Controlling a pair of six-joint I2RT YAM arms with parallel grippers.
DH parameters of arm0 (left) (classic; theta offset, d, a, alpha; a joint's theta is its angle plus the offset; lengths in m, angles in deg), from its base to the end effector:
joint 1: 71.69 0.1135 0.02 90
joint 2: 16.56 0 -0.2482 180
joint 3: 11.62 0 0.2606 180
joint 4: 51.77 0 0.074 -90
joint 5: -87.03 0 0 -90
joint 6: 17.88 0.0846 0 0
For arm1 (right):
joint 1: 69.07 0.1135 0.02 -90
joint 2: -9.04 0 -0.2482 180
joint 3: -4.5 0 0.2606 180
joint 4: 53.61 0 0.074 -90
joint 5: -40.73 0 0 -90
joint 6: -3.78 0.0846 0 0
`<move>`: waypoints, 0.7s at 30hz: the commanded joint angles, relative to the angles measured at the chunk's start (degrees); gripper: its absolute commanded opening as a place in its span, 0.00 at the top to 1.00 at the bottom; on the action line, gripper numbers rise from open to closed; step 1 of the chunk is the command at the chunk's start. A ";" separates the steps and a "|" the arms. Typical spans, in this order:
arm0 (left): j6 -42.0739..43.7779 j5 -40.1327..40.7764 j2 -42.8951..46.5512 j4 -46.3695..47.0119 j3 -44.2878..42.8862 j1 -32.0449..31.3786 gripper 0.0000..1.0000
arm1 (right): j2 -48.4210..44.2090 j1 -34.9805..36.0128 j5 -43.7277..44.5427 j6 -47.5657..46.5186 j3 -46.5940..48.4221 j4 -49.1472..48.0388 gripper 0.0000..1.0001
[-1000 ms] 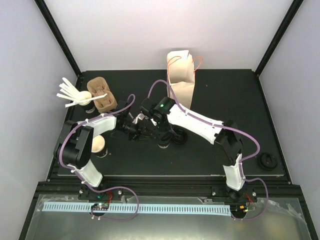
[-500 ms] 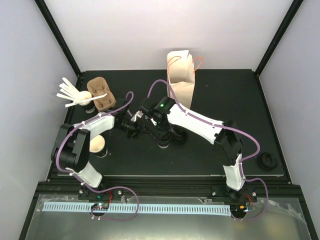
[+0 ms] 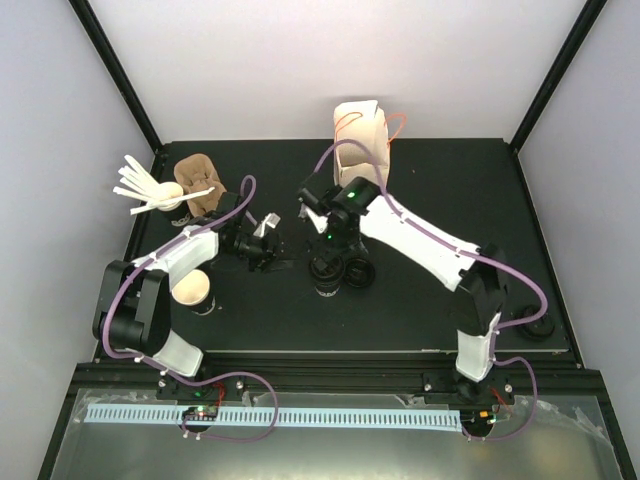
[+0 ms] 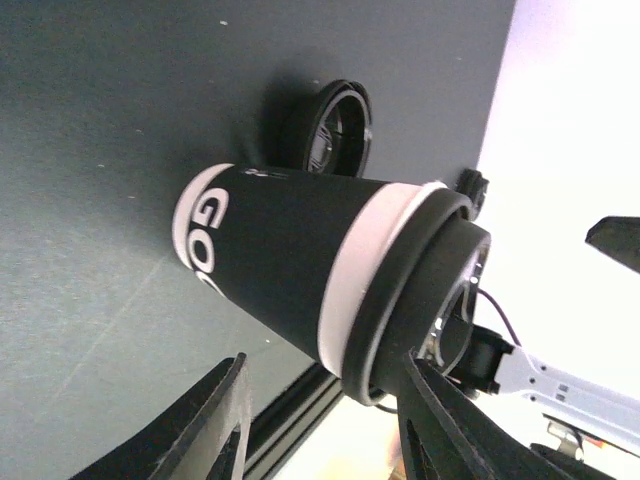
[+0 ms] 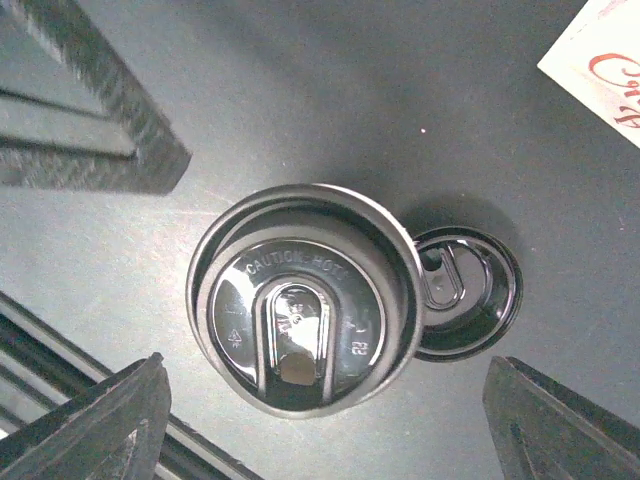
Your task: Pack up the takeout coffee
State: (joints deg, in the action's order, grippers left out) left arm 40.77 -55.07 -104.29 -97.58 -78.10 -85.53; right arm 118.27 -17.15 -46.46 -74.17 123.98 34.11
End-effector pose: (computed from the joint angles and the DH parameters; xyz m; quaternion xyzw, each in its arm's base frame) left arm 0.2774 -0.1371 0.1510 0.0477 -0.8835 0.4660 0.0004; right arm 0.2454 0.3065 0.2395 -0.3363 0.9351 0.0371 0.1054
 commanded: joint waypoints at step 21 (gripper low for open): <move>3.42 -11.25 -1.11 1.38 -1.64 -1.80 0.62 | -14.13 -18.98 -35.81 8.86 -31.17 -31.26 0.28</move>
State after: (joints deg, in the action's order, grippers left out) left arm 40.92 -65.82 -104.05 -92.81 -77.55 -86.43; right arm 103.48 -35.70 -79.48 -66.23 92.90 8.19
